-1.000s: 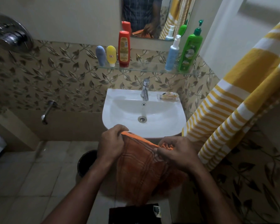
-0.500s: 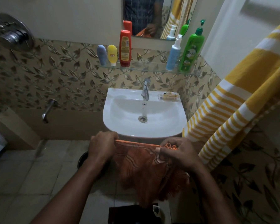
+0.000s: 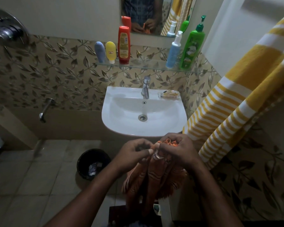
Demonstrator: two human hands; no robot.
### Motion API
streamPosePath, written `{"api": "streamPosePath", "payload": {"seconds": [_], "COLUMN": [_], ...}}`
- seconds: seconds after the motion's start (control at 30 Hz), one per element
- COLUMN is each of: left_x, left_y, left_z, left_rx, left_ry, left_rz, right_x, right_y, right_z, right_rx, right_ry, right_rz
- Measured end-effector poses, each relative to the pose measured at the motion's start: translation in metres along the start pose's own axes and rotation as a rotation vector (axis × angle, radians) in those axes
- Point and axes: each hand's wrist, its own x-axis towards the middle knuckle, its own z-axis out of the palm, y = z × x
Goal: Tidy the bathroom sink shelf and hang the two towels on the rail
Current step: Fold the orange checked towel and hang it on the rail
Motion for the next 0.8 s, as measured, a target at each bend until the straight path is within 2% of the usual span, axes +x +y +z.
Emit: {"api": "streamPosePath", "payload": {"seconds": [0.07, 0.17, 0.37, 0.47, 0.6, 0.7, 0.8], "left_x": [-0.003, -0.001, 0.008, 0.01, 0.011, 0.011, 0.009], "left_y": [0.0, 0.001, 0.007, 0.016, 0.023, 0.023, 0.02], "left_z": [0.006, 0.016, 0.011, 0.013, 0.006, -0.004, -0.009], "left_rx": [-0.082, -0.043, -0.163, -0.147, 0.167, 0.44, 0.601], "left_ry": [-0.024, 0.038, 0.081, 0.176, 0.171, 0.167, 0.148], "left_rz": [0.005, 0.08, 0.081, 0.097, 0.233, 0.319, 0.379], "right_x": [0.0, -0.001, -0.002, -0.002, -0.003, -0.005, -0.002], "right_y": [0.0, 0.001, 0.003, 0.005, 0.009, 0.009, 0.011], "right_z": [-0.002, 0.001, -0.006, -0.003, 0.0, -0.004, -0.01], "right_rx": [0.013, 0.037, 0.05, 0.002, -0.227, -0.143, -0.098], "right_ry": [0.03, 0.02, 0.066, 0.042, -0.102, -0.078, -0.007], "right_rz": [-0.004, 0.001, 0.001, 0.022, -0.001, 0.01, -0.025]}}
